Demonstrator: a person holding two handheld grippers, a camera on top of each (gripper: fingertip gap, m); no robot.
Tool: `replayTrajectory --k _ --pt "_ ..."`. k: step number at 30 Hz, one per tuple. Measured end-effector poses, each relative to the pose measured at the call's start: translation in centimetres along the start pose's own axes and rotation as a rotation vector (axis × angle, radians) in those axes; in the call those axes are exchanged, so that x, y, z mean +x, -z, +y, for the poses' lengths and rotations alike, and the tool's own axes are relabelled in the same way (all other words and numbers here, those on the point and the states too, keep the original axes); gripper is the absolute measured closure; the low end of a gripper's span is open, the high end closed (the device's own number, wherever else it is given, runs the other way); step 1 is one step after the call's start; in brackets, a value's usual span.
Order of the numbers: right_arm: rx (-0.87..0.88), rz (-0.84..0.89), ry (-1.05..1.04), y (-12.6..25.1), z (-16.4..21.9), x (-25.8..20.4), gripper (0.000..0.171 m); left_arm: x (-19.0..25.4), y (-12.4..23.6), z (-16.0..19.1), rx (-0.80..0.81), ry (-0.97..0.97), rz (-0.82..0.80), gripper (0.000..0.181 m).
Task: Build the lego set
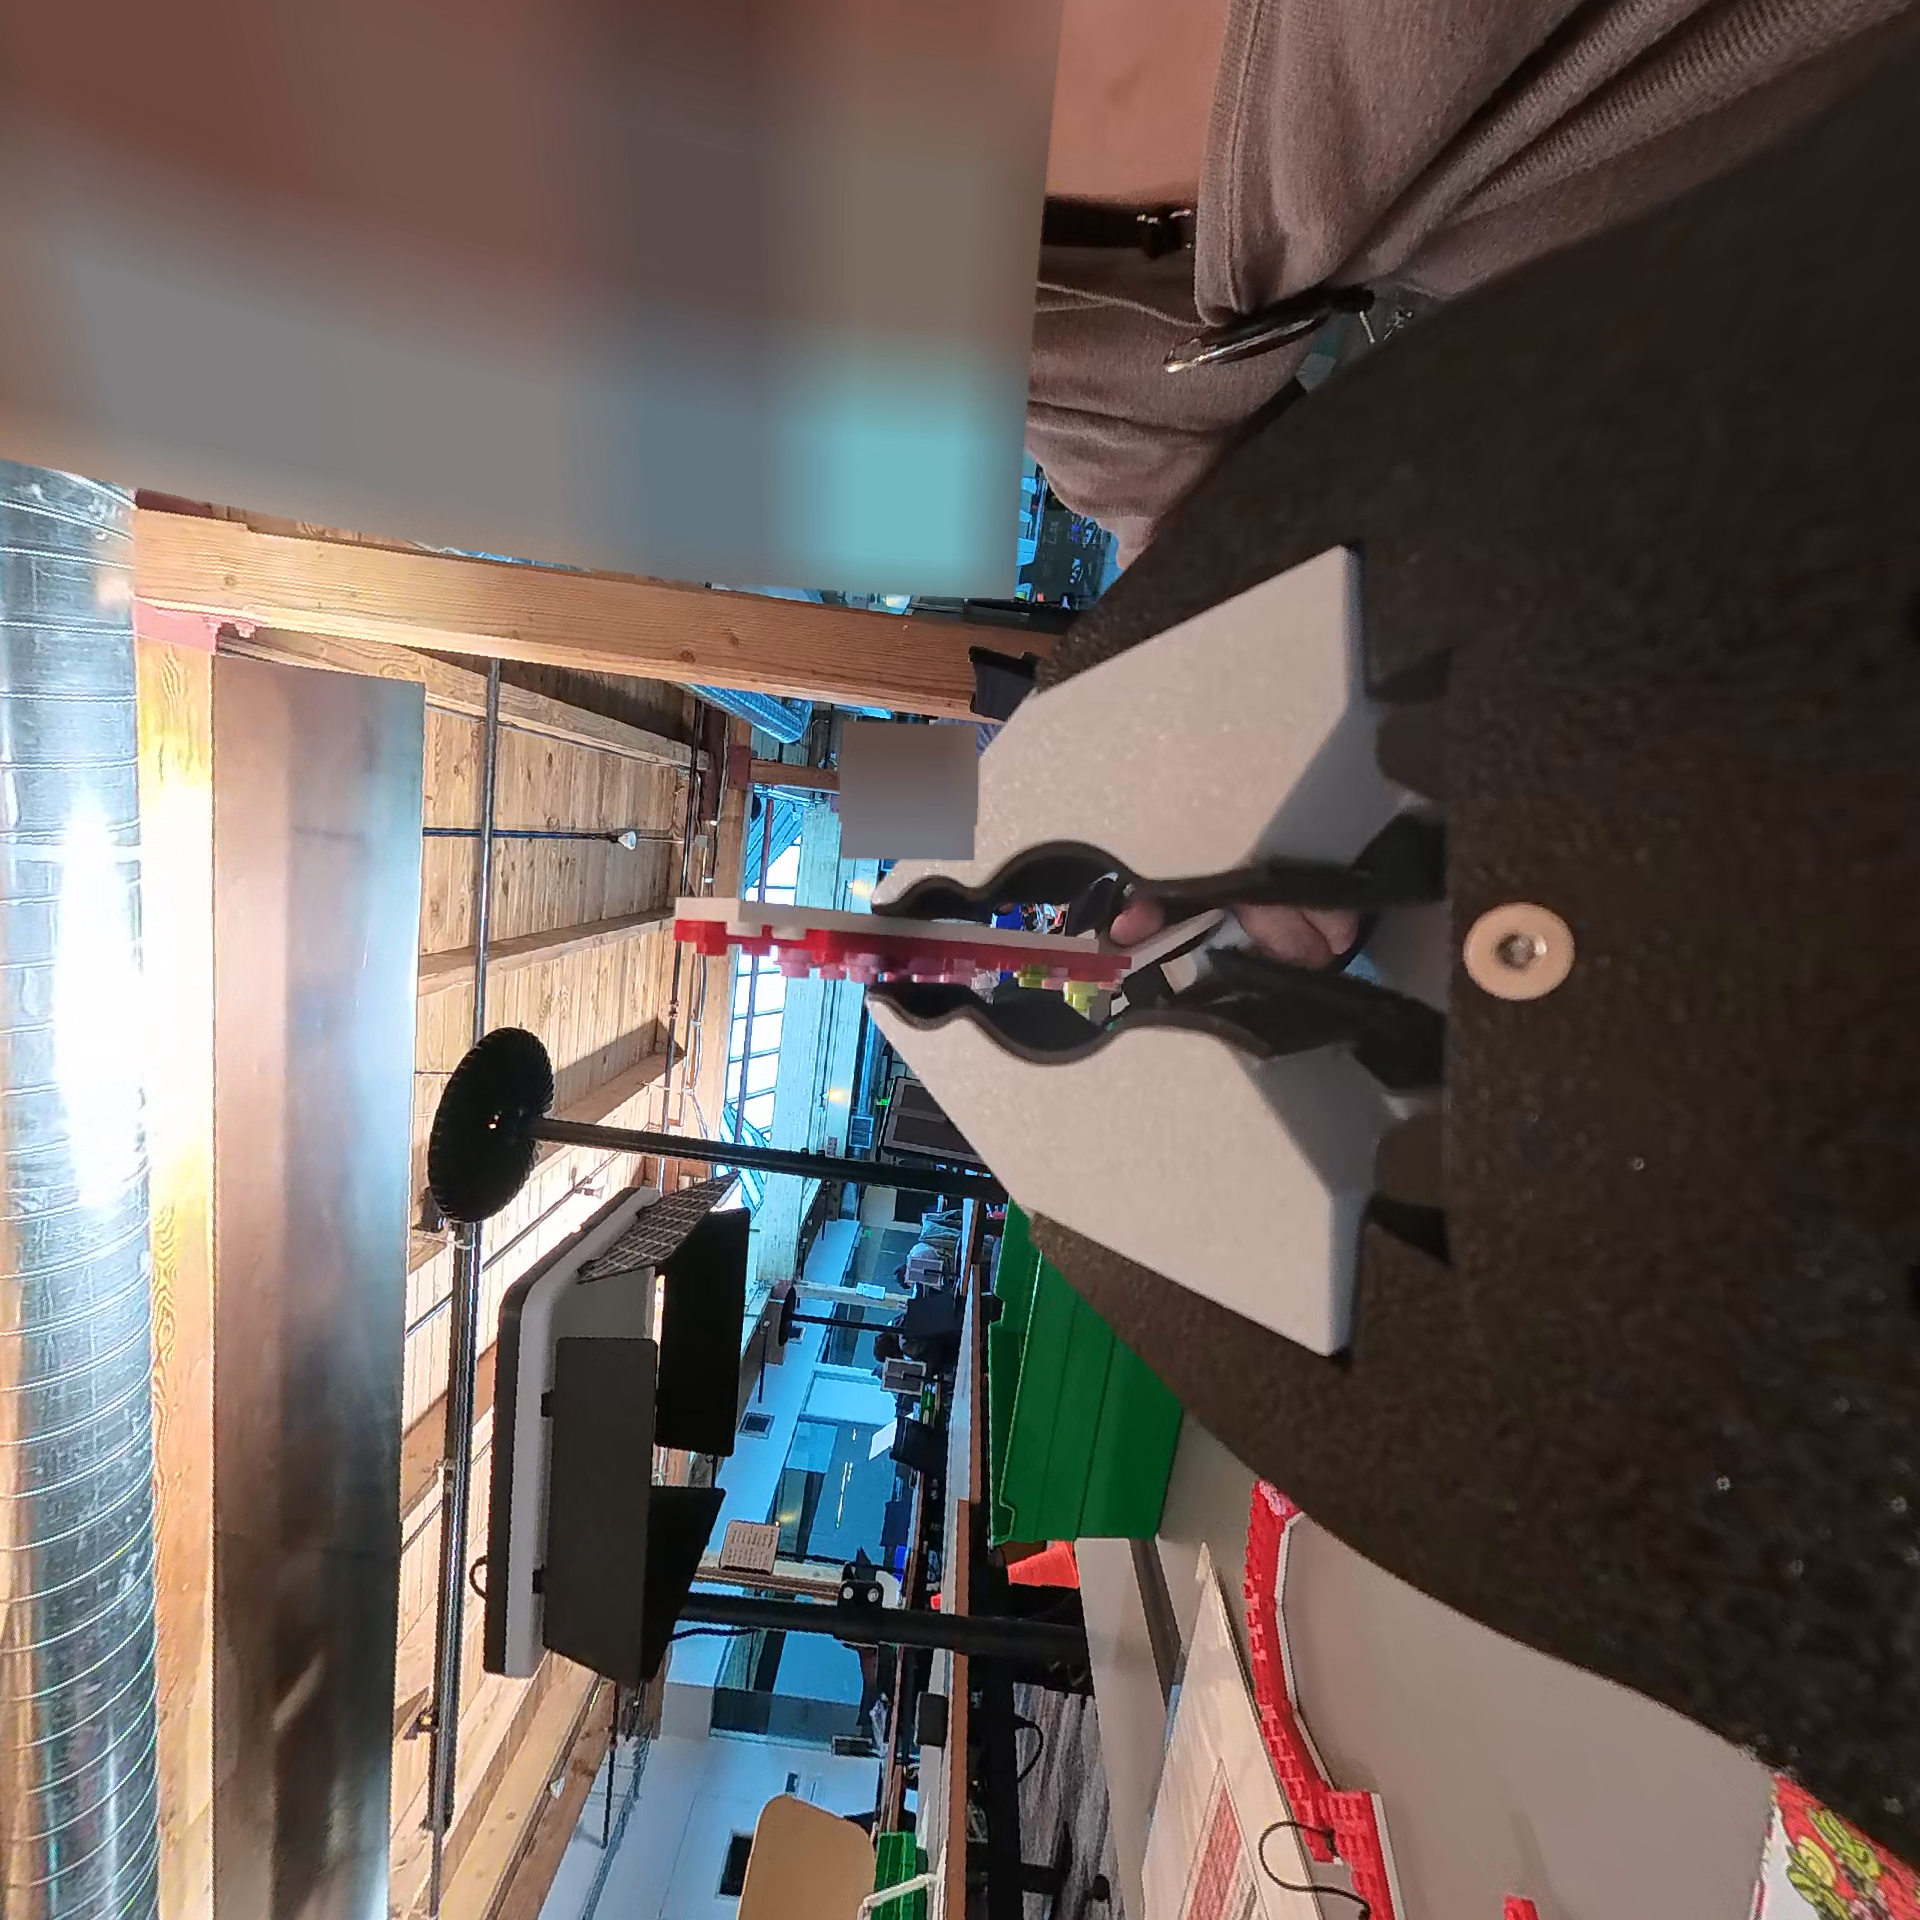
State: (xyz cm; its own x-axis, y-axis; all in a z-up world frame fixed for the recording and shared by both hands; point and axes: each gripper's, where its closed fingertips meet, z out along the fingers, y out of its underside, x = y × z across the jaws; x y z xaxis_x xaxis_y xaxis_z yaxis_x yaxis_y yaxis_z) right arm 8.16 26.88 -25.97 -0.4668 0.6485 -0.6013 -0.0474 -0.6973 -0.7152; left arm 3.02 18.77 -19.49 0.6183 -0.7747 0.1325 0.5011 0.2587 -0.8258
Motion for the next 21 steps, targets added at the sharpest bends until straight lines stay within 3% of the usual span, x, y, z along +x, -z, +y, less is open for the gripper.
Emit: replayTrajectory --k 6,14,21 --pt "0.000 -0.024 0.037 -0.1 0.0 -0.4 0.164 0.4 -0.1 0.2 -0.015 -0.015 0.024 0.173" --pt "-0.087 -0.186 0.416 -0.1 1.7 -5.2 0.164 7.6 0.1 2.3 -0.122 -0.219 0.399 0.172" --pt "-0.191 -0.317 0.542 -0.1 4.8 -8.4 0.164 10.6 0.2 5.4 -0.255 -0.405 0.500 0.173"
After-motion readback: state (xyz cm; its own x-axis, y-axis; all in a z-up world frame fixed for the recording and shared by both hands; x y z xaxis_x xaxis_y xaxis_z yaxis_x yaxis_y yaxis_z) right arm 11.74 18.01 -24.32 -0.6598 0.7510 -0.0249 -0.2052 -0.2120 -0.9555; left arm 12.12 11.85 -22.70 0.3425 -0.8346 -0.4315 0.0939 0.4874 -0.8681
